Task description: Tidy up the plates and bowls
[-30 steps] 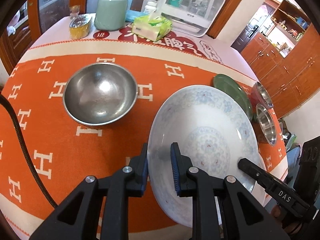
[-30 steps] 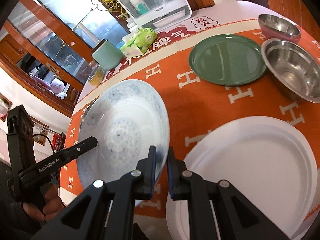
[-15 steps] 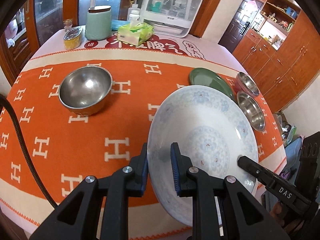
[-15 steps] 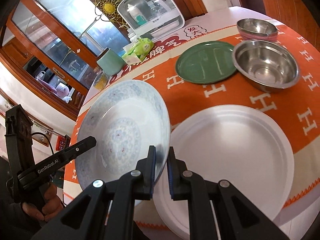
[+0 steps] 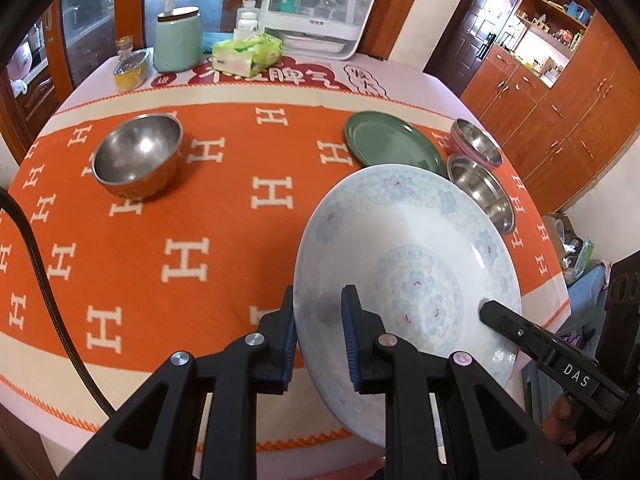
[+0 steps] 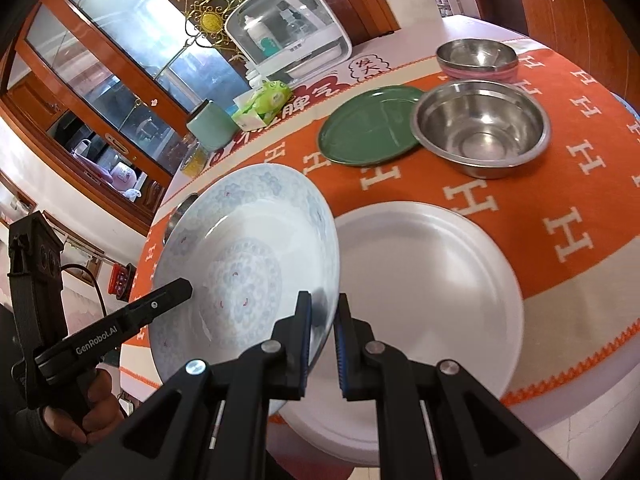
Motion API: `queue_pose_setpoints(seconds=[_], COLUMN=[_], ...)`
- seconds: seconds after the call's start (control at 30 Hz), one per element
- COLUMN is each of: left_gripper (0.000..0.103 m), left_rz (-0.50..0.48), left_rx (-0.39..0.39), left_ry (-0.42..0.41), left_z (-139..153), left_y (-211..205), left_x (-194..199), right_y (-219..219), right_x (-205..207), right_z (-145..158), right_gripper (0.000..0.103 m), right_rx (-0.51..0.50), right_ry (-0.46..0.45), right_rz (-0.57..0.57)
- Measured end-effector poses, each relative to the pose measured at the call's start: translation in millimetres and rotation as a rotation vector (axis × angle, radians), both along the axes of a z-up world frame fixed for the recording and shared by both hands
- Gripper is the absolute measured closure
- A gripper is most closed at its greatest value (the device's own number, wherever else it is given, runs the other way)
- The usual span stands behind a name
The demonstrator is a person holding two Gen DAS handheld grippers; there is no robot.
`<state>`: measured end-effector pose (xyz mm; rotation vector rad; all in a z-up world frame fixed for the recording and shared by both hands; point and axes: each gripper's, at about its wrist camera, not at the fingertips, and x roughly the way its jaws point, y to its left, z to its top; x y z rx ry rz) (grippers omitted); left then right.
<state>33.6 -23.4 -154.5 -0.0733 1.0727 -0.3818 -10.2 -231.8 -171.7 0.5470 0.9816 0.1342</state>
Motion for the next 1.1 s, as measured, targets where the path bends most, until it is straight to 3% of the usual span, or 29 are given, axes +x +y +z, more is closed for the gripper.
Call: queue_pose_setpoints(seconds=[1.1], left_gripper=[0.084], left_rz=[-0.025], left_rx=[0.076], left_ry=[0.263], left_z=[-73.2], left_y=[-68.6], left_x=[-8.8], right_y=[-61.6], right_x=[-17.3], right_z=[-61.8], right_gripper=[0.092], right_rx=[0.02], right_ry=[0.236], right_rz=[-0.009])
